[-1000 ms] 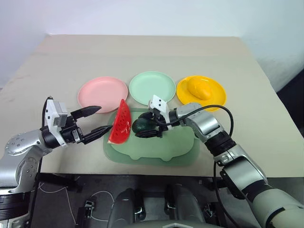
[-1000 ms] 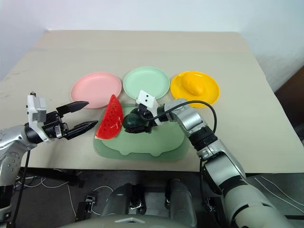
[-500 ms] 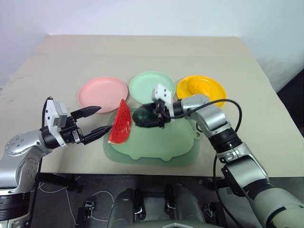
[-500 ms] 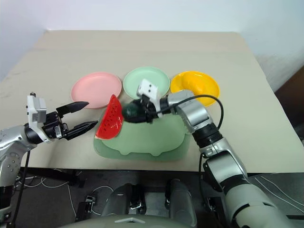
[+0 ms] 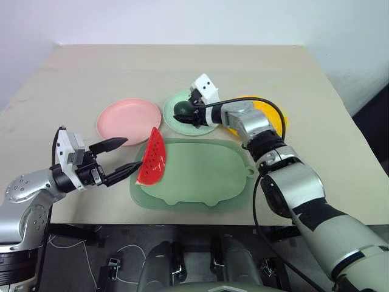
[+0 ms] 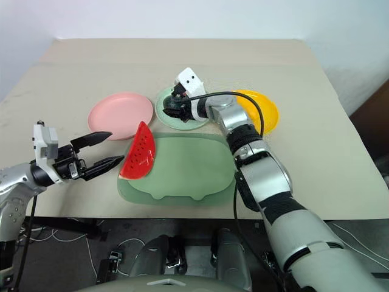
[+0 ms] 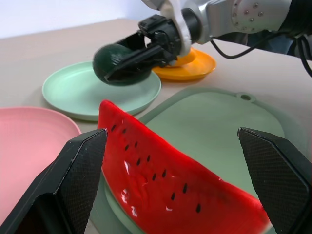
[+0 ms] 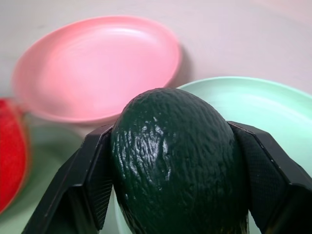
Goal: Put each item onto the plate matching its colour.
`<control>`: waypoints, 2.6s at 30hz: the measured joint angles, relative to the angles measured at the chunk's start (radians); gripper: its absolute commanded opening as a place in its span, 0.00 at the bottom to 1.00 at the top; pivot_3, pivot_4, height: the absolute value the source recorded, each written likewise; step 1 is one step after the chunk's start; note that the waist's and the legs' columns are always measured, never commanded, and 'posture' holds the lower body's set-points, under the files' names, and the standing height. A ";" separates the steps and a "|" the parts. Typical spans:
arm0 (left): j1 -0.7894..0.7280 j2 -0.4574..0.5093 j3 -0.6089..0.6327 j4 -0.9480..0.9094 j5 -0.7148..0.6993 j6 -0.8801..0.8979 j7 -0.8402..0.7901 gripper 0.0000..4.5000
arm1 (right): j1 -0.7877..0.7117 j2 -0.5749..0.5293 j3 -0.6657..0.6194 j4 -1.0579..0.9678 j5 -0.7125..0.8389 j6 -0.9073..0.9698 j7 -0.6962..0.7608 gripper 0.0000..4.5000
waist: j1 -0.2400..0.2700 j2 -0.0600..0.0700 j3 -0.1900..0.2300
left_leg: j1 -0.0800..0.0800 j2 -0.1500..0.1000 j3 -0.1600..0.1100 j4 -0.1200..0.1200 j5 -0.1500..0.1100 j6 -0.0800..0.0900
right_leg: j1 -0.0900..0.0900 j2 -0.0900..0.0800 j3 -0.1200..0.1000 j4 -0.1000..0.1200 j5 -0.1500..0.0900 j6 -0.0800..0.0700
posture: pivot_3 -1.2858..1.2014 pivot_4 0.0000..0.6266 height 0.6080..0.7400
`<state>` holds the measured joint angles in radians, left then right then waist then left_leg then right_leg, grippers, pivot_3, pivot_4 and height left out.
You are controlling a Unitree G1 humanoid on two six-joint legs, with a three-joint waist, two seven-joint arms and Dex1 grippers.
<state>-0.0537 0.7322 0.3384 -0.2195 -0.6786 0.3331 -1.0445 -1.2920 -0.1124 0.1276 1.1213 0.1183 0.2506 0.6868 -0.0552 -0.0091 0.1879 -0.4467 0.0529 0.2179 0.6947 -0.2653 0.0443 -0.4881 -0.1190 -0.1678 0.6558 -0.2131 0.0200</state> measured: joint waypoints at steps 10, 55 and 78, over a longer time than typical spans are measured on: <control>0.037 -0.001 0.011 -0.023 0.000 -0.016 0.008 1.00 | -0.039 0.037 -0.059 0.176 -0.064 -0.018 -0.154 0.88 | -0.017 0.000 0.000 | 0.000 0.000 0.000 0.000 0.000 0.000 | -0.003 0.000 0.001 0.005 0.000 0.000 | 0.52 0.24 0.67; -0.024 -0.041 -0.009 0.022 0.036 -0.066 0.025 1.00 | 0.841 -0.371 -0.101 -1.550 0.432 0.593 0.142 1.00 | 0.016 -0.001 -0.001 | -0.001 0.000 -0.002 0.003 0.000 0.000 | -0.002 -0.003 0.001 0.002 -0.002 -0.003 | 0.52 0.24 0.67; -0.133 -0.143 -0.103 -0.294 -0.007 0.384 0.595 1.00 | 0.792 -0.436 -0.101 -1.536 0.480 0.616 0.107 1.00 | 0.044 -0.002 -0.001 | 0.003 0.000 -0.004 0.004 -0.001 0.001 | 0.007 -0.001 0.000 -0.003 0.000 0.000 | 0.52 0.24 0.67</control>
<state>-0.1869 0.5887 0.2350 -0.5132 -0.6852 0.7169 -0.4492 -0.5000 -0.5485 0.0263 -0.4144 0.5983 0.8662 0.7934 -0.0111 -0.0108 0.1872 -0.4433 0.0525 0.2137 0.6982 -0.2660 0.0455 -0.4807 -0.1200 -0.1681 0.6532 -0.2136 0.0196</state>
